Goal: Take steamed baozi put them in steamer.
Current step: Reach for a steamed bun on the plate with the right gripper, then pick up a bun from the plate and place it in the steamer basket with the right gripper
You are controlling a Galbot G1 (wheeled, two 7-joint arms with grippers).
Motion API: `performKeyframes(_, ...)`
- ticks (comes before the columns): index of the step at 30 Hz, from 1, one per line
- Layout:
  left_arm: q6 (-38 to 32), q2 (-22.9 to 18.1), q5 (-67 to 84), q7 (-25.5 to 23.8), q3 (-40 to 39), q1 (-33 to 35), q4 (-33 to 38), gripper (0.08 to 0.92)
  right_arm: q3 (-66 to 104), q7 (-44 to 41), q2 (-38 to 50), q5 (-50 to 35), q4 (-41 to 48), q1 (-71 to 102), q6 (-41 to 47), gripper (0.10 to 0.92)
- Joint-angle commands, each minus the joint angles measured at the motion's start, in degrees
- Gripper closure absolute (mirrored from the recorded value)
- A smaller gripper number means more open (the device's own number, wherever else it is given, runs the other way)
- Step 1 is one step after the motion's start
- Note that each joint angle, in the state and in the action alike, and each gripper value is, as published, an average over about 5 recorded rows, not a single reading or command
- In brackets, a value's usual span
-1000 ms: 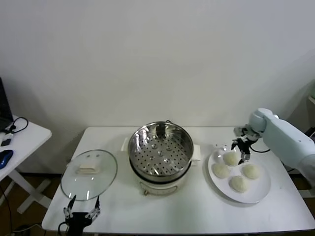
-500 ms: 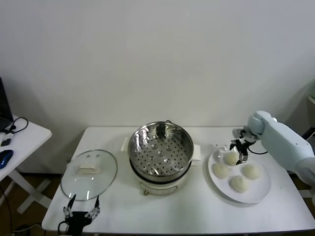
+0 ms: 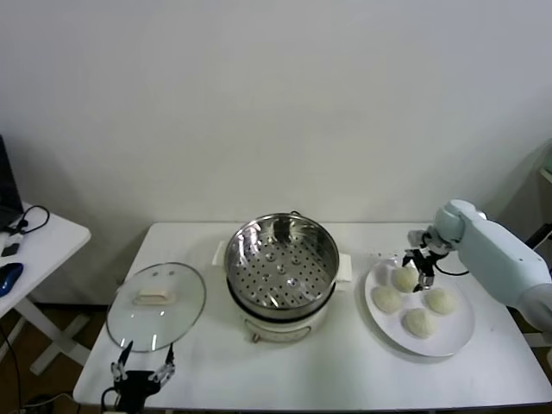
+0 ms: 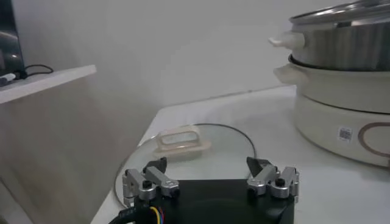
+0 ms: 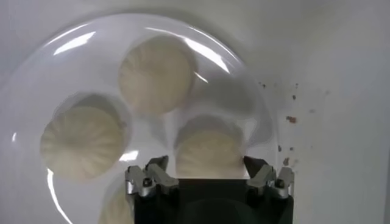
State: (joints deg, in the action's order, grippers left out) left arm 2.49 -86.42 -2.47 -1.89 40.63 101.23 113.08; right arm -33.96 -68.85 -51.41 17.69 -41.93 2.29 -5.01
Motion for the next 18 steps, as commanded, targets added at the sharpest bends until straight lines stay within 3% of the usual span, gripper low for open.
performKeyframes(1,0.03,0.05,-0.11,0.08,0.05,-0.18,-0.37,0.177,1.03,0.37,0.09,0.93,-0.40,0.35,-0.11,0.347)
performKeyframes(10,-0.16,0.06,0.11,0.13,0.45,-0.55,-0.71,0.177,-3.50,0.48,3.21,-1.24,-5.43,-2.43,-0.45,0.390)
performKeyframes(18,-0.23,0.15,0.34,0.20,1.01,-0.62,-0.56,0.177,-23.38,-0.84,10.70,-14.73,-17.08,-21.76,-1.22,0.390)
